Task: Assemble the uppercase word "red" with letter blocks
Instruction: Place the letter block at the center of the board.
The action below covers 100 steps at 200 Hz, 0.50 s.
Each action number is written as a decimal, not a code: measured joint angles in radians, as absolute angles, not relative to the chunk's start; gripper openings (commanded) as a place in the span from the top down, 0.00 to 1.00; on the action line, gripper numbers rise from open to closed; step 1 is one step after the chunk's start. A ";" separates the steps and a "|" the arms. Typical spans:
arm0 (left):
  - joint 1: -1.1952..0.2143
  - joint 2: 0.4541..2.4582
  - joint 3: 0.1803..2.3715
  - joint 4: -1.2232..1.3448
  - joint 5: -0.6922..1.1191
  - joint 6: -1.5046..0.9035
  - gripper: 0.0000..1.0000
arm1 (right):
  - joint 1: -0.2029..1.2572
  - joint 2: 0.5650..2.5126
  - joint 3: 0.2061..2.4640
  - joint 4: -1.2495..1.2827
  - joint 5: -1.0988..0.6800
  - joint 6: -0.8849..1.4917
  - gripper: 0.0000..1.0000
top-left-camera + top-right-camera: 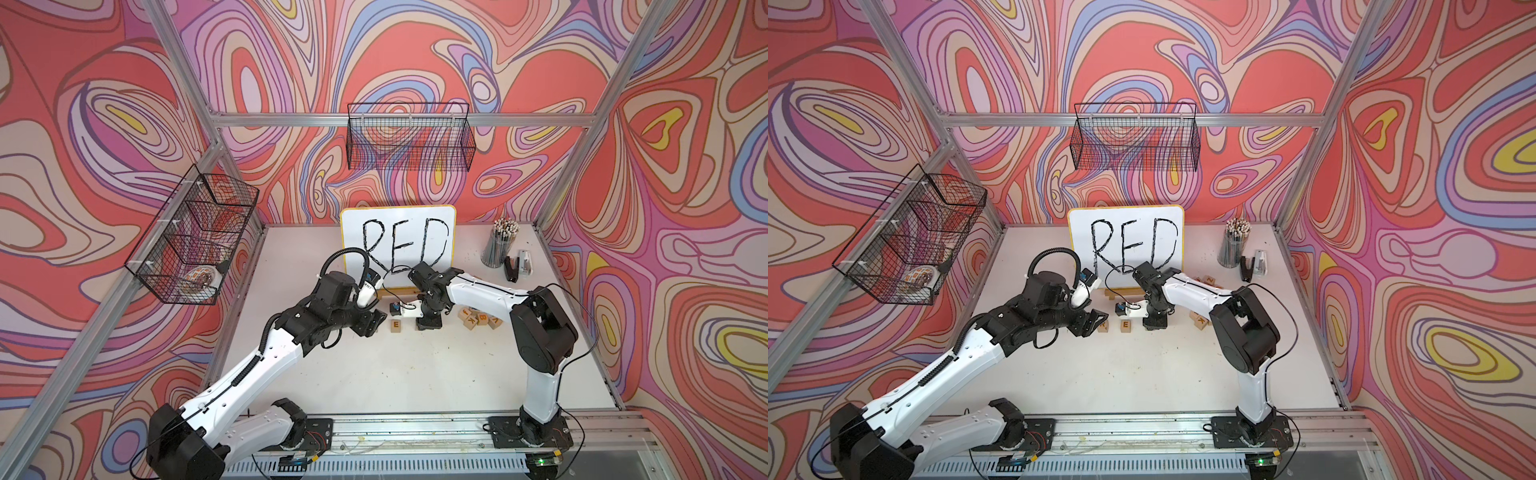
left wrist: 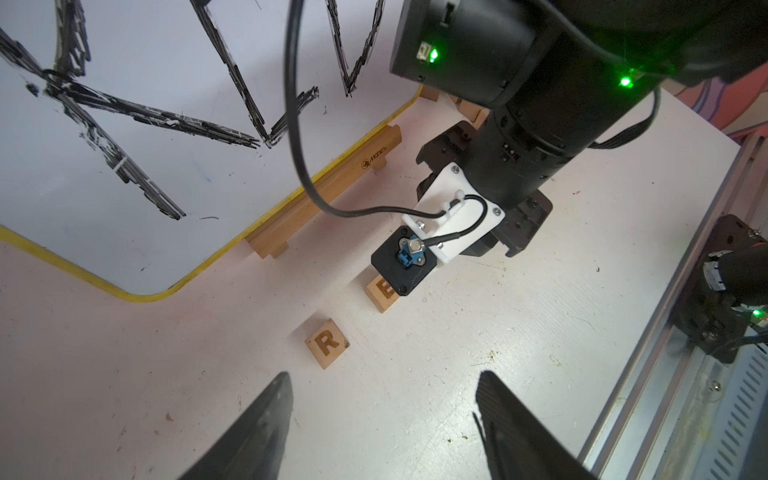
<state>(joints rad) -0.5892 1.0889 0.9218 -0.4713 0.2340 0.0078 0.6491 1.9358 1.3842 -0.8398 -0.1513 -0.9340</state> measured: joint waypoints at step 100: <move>-0.590 1.089 0.922 -0.471 0.234 0.008 0.27 | 0.649 1.959 1.402 -0.847 -0.154 -0.958 0.75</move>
<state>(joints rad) -0.5896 1.0889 0.9218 -0.4713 0.2340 0.0078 0.6491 1.9591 1.4021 -0.8467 -0.1539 -0.9577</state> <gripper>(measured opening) 0.730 0.330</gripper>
